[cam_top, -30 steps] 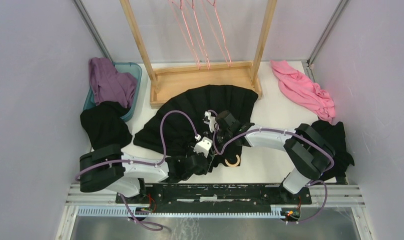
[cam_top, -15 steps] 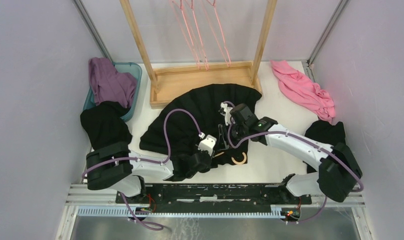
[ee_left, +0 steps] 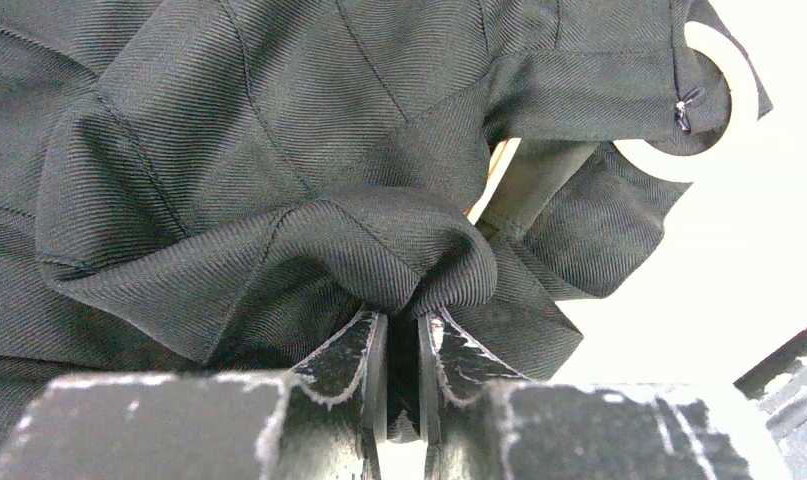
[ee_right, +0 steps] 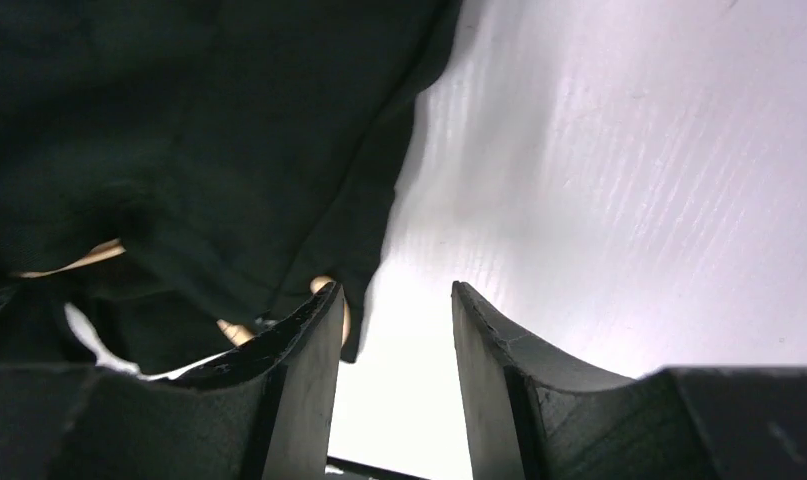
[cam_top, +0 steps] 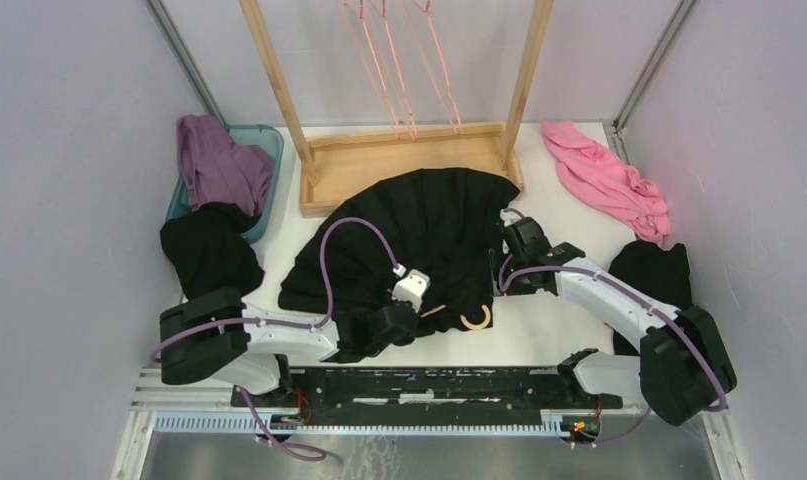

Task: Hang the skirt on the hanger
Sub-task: Hang the skirt at the center of the board.

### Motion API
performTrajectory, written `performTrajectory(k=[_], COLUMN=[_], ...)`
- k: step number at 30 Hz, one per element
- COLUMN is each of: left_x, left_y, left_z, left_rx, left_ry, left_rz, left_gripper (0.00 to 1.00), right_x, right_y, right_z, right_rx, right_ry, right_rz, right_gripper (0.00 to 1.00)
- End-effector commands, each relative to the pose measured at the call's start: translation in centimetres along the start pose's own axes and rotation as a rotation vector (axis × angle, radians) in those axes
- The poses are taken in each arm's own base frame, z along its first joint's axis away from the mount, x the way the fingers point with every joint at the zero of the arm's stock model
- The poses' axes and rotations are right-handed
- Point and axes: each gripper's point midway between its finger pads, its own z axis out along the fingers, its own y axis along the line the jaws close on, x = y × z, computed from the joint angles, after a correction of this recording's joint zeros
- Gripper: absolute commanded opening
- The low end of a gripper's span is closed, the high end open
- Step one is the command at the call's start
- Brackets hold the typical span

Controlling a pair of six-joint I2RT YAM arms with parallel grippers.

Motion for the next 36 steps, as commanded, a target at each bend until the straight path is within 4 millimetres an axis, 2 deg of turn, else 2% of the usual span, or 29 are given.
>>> performTrajectory(k=[1,5,11,14,18,22,25,28,36], left_x=[1.3,1.5,2.0,2.1,2.1,1.6,1.3,1.2,1.5], left_y=[0.6,0.6,0.4,0.3,0.2,0.2,0.3,0.4,1.0], left_z=[-0.9,-1.2,-1.2,-1.3,-1.6,-1.9,-2.4,-2.8,-3.3], left_rx=[-0.001,0.007,0.010,0.014,0.017,0.020,0.020,0.021,0.014], left_ry=[0.047,0.050,0.062,0.060,0.061,0.051,0.044,0.040,0.039], left_rz=[-0.021,-0.026,-0.026,-0.025,-0.026,-0.028,-0.028,-0.028,-0.039], left_gripper=[0.16,0.15,0.14,0.14,0.14,0.14,0.13,0.13,0.13], right_x=[-2.2,-3.1,-4.7,-5.0,-4.3,-4.2,-4.5,-5.1,-8.1], right_y=[-0.2,0.1,1.4,1.3,0.8,0.7,0.4,0.3,-0.4], right_z=[1.3,2.2,2.1,2.8,4.7,5.3,5.4,5.3,3.3], right_rx=[-0.010,-0.034,-0.103,-0.091,-0.054,-0.040,-0.027,-0.027,-0.043], right_ry=[-0.078,-0.107,-0.173,-0.163,-0.094,-0.077,-0.073,-0.088,-0.186], right_rz=[0.045,0.062,0.085,0.084,0.088,0.094,0.099,0.108,0.146], right_gripper=[0.50,0.50,0.51,0.51,0.51,0.39,0.18,0.05,0.03])
